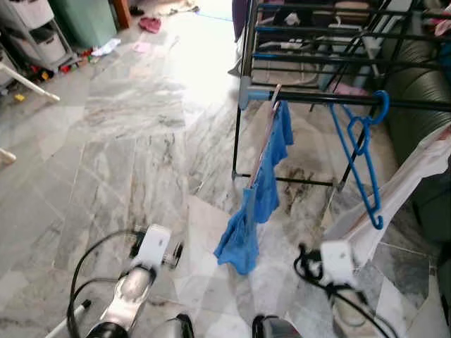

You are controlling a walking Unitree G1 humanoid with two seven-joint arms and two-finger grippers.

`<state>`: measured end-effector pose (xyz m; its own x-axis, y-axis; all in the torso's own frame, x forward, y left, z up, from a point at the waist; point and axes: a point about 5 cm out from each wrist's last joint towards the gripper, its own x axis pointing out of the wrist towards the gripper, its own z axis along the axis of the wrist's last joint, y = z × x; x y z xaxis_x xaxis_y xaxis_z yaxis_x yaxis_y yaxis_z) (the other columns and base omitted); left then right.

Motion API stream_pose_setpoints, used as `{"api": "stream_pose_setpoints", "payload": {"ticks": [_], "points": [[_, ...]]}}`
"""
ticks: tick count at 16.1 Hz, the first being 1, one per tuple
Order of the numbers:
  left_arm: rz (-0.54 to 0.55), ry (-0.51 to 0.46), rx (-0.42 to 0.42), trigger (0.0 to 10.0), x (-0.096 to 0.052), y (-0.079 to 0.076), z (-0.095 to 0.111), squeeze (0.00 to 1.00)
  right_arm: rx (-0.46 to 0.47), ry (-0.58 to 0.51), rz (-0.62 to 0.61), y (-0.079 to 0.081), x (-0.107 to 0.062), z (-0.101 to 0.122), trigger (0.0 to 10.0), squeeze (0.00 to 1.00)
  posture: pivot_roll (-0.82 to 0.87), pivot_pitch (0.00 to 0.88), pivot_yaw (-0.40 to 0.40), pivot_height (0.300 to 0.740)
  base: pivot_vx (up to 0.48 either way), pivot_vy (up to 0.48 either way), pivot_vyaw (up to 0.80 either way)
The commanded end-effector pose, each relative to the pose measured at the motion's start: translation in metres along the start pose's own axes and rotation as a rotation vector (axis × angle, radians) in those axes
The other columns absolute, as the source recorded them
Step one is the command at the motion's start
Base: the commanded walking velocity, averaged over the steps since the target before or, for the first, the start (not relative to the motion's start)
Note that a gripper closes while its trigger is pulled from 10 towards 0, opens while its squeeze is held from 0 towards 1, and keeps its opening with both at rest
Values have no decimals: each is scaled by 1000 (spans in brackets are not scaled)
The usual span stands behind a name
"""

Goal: Hang hanger

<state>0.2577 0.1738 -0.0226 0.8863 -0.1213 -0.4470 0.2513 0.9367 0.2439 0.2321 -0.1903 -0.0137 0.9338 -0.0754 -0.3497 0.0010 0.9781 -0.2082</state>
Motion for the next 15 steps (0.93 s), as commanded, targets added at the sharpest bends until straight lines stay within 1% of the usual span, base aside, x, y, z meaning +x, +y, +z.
{"api": "stream_pose_setpoints", "payload": {"ticks": [1,2,3,4,5,6,7,8,9,10,12,13,14,15], "points": [[-20,69,27,10000,-6,-5,-16,0,22,70,20,4,-3,-15,10000,0,-202,130,16,740,0,0,0],[-44,179,49,10000,-12,-11,-34,0,69,239,61,10,-8,-42,10000,0,-198,129,16,740,0,0,0],[-47,218,48,10000,-13,-14,-39,0,90,289,74,10,-10,-50,10000,0,-199,130,17,740,0,0,0],[-69,280,56,10000,-18,-19,-49,0,84,346,83,9,-13,-58,10000,0,-202,136,22,740,0,0,0],[-70,332,26,10000,-21,-22,-56,0,92,391,88,10,-16,-64,10000,0,-204,146,26,740,0,0,0],[-54,374,-36,10000,-23,-22,-61,0,86,431,98,10,-17,-69,10000,0,-212,150,30,740,0,0,0],[-61,396,-61,10000,-24,-24,-63,0,80,458,106,10,-18,-72,10000,0,-206,155,28,740,0,0,0],[-76,410,-57,10000,-24,-26,-64,0,96,472,95,9,-18,-73,10000,0,-189,154,14,740,0,0,0],[-73,419,-21,10000,-24,-26,-64,0,107,483,56,7,-17,-74,10000,0,-146,138,-7,740,0,0,0],[-55,439,-27,10000,-25,-23,-65,0,88,486,61,9,-17,-73,10000,0,-131,124,-15,740,0,0,0],[-22,470,4,10000,-27,-15,-70,0,130,512,119,20,-17,-74,10000,0,-86,96,-33,740,0,0,0],[5,505,23,10000,-31,-9,-75,0,114,529,160,27,-17,-73,10000,0,-62,96,-32,740,0,0,0],[15,514,20,10000,-32,-6,-77,0,75,523,165,28,-16,-72,10000,0,-60,90,-29,740,0,0,0],[-4,537,53,10000,-37,-8,-83,0,6,542,172,25,-16,-74,10000,0,-58,91,-24,740,0,0,0]]}}
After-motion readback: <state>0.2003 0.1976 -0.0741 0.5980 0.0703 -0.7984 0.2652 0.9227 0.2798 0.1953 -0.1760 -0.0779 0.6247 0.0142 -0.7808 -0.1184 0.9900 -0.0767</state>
